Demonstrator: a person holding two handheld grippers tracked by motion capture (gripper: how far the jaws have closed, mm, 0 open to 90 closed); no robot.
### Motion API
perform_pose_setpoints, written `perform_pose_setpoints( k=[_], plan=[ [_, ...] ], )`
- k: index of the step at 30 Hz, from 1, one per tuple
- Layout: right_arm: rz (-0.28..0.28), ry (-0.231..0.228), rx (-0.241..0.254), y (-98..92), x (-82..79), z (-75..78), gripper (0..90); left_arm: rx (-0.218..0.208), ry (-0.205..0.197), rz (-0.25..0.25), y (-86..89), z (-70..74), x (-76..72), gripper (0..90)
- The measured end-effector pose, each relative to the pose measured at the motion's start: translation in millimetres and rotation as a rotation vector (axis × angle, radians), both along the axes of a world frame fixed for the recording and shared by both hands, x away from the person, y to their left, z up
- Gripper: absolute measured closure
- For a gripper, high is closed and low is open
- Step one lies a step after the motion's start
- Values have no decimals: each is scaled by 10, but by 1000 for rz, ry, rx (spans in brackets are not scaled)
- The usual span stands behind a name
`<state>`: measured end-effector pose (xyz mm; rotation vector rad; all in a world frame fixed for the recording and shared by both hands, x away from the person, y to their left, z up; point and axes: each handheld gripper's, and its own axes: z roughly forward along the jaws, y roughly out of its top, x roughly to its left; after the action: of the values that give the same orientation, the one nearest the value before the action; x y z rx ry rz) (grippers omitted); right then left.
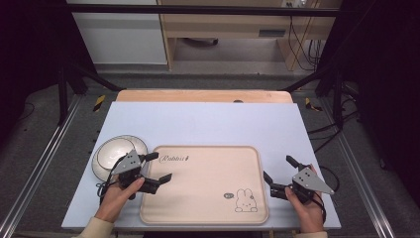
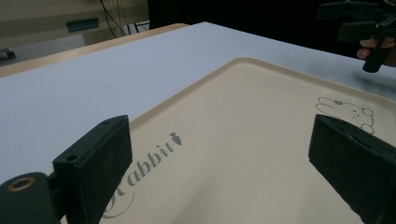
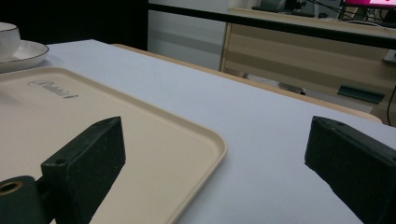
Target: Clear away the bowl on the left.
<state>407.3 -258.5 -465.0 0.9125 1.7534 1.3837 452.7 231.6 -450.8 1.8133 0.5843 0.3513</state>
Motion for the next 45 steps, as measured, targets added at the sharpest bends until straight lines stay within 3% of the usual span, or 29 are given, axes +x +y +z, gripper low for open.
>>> perform_pose_setpoints(
  k=[6, 17, 19, 25, 29, 36, 45],
  plan=[
    [-6, 5, -1, 11, -6, 1, 48, -14, -2, 10, -1, 46, 2, 53],
    [-23, 19, -1, 28, -5, 0, 43, 5, -30, 38, 23, 175, 21, 51],
    [-21, 20, -3, 38, -4, -1, 43, 21, -50, 58, 56, 230, 29, 51],
    [-19, 21, -7, 56, 1, -3, 44, 29, -60, 110, 134, 327, 62, 53],
    [-23, 16, -4, 48, -5, 3, 44, 41, -84, 181, 276, 411, 81, 53],
    [-20, 18, -9, 63, 0, -4, 44, 39, -112, 253, 479, 553, 108, 53],
    [-28, 19, -12, 70, -7, -8, 42, 51, -104, 329, 683, 601, 146, 57]
  ],
)
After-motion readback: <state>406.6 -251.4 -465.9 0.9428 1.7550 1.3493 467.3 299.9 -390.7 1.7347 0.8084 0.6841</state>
